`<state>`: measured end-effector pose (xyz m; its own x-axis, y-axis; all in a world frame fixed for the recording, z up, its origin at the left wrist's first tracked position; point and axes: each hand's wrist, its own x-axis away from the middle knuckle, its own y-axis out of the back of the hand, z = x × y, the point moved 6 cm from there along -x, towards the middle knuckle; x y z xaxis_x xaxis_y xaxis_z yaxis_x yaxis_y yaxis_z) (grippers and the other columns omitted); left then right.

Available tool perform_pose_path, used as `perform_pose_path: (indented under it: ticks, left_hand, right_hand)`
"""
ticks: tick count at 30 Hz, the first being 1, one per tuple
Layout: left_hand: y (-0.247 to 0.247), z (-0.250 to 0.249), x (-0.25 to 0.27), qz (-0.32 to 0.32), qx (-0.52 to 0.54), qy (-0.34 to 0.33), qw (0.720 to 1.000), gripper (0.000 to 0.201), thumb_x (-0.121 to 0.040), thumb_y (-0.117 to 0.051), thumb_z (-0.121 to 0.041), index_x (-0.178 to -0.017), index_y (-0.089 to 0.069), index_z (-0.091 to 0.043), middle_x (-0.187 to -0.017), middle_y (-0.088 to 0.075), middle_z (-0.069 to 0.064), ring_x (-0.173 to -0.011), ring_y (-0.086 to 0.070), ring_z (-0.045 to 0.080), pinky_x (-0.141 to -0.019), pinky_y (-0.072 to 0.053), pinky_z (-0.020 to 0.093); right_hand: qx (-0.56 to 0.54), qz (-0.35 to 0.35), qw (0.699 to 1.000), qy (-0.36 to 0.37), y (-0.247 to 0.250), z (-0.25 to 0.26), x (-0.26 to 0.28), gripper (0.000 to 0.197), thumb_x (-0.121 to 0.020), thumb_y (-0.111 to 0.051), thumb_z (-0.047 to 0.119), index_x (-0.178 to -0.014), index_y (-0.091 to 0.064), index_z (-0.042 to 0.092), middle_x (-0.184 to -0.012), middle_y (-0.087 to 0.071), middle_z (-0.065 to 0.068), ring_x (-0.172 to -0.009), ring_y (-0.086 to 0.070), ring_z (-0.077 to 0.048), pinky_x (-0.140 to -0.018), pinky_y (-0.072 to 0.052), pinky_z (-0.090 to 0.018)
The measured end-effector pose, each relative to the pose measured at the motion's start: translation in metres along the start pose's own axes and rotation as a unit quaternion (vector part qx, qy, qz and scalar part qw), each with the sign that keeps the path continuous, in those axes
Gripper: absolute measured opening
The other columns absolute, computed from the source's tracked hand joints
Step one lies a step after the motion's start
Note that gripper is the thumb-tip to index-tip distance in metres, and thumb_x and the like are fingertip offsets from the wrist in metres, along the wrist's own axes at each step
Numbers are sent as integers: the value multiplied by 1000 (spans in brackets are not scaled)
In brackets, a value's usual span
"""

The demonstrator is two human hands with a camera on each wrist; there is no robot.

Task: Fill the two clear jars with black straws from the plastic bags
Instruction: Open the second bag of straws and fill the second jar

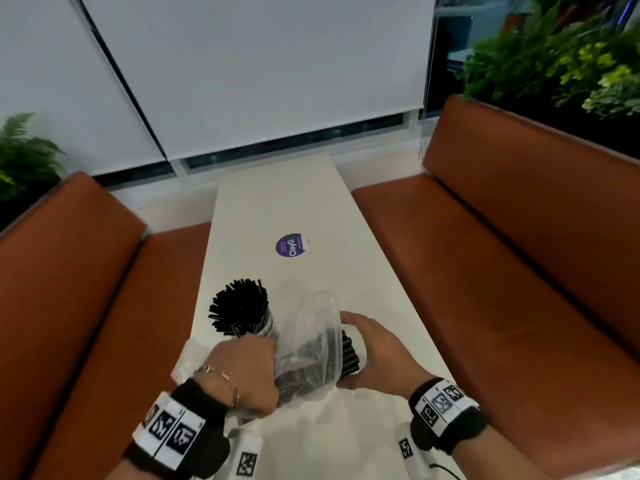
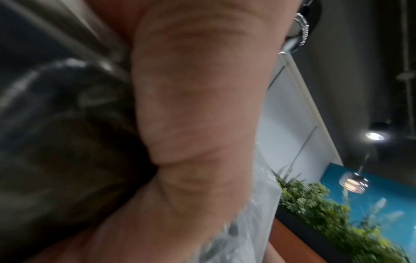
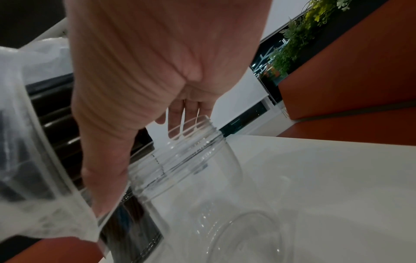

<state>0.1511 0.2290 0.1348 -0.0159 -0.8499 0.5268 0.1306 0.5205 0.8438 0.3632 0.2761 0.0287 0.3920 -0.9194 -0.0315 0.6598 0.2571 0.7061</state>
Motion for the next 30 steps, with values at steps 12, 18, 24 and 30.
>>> perform_pose_path:
  ticks: [12,18,24,30]
  left_hand:
    - [63,-59,-26,97,-151,-43,983,27,-76,-81,-36,-71,-61,-18,-86,-70,4,-79,-67,23,-83,-61,35]
    - [75,-71,-37,109,-157,-51,980,26,-82,-78,-29,-68,-62,-14,-68,-61,4,-56,-56,17,-61,-52,23]
    - [75,-77,-36,118,-171,-46,977,30,-86,-74,-27,-64,-59,-12,-62,-56,4,-54,-52,18,-74,-53,31]
    - [82,-87,-32,92,-177,-71,977,33,-85,-76,-28,-60,-57,-15,-60,-54,1,-53,-52,16,-69,-54,28]
  right_hand:
    - [-37,-19,998,-49,-2,-12,-3,95,-43,-97,42,-126,-53,45,-113,-68,19,-95,-72,-4,-81,-65,-29]
    - [-76,-23,995,-65,4,-16,0,100,-39,-103,38,-126,-55,40,-110,-75,17,-95,-75,-2,-82,-66,-25]
    - [-91,-34,993,-65,9,-10,5,102,-41,-103,39,-129,-52,41,-113,-73,20,-98,-74,-3,-83,-66,-26]
    - [-66,-24,996,-61,10,-8,4,89,-41,-99,45,-121,-60,38,-111,-70,21,-100,-71,-4,-84,-65,-26]
